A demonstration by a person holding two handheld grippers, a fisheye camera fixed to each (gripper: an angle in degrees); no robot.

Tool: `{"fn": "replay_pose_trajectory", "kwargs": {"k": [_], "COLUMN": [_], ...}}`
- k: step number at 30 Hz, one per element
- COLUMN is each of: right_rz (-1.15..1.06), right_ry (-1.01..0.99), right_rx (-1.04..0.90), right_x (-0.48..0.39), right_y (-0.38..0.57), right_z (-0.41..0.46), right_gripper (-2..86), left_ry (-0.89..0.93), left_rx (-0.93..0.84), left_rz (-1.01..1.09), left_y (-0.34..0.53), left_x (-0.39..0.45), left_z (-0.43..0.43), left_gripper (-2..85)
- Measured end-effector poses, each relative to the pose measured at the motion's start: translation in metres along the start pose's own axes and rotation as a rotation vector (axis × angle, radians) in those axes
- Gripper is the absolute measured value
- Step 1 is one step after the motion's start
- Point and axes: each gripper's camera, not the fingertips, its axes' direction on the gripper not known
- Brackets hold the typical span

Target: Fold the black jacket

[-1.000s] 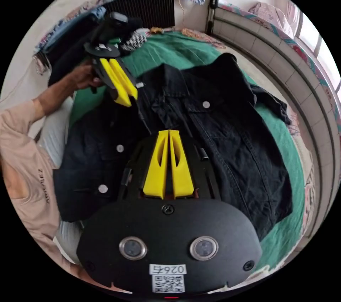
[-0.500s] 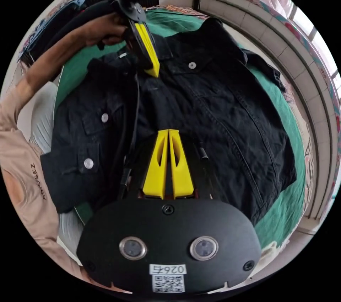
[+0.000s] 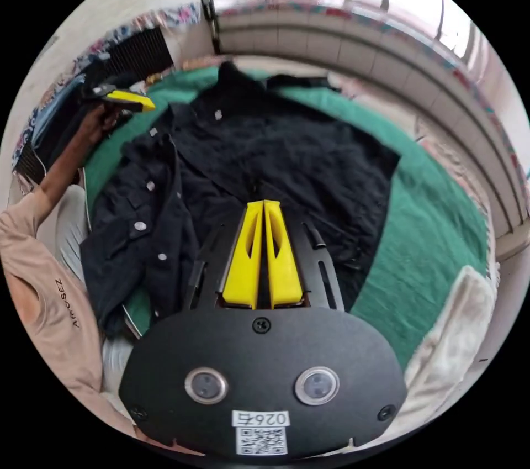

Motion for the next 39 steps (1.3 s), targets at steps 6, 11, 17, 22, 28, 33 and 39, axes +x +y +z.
{"fn": "replay_pose_trajectory", "kwargs": {"k": [6,11,17,22,28,33,39], "right_rz": [0.037,-0.089,-0.142,-0.222,-0.225,-0.106,0.045], "right_ry": [0.173,0.153,0.233,0.219,0.196,0.076,0.047], "right_rx": [0.917,1.022,0.381,-0.032,-0.26,-0.266,-0.158], "right_x": [-0.09,-0.163,-0.213,-0.237,-0.23,-0.2,-0.16], "right_y": [0.164,0.21,0.168,0.147,0.153,0.157,0.156], "right_z": [-0.202,-0.235,-0.155,-0.068,-0.021,-0.01,-0.06], "right_gripper": [3.0,-0.5,2.9,8.0,12.2,9.1,-0.5], "left_ry": [-0.155,-0.136,-0.323,-0.227,-0.071,-0.182,-0.034], "left_rx": [0.835,1.102,0.684,0.203,-0.067,-0.24,-0.219], "left_rz": [0.205,0.415,0.331,0.087,-0.05,-0.017,0.054], "left_y": [0.116,0.173,0.121,0.071,0.049,0.032,0.026], "left_x": [0.155,0.254,0.229,0.104,0.01,-0.008,-0.02], "left_z": [-0.231,-0.306,-0.23,-0.096,0.02,0.078,0.056], "left_gripper": [-1.0,-0.4,13.1,21.4,18.9,11.6,5.9]}}
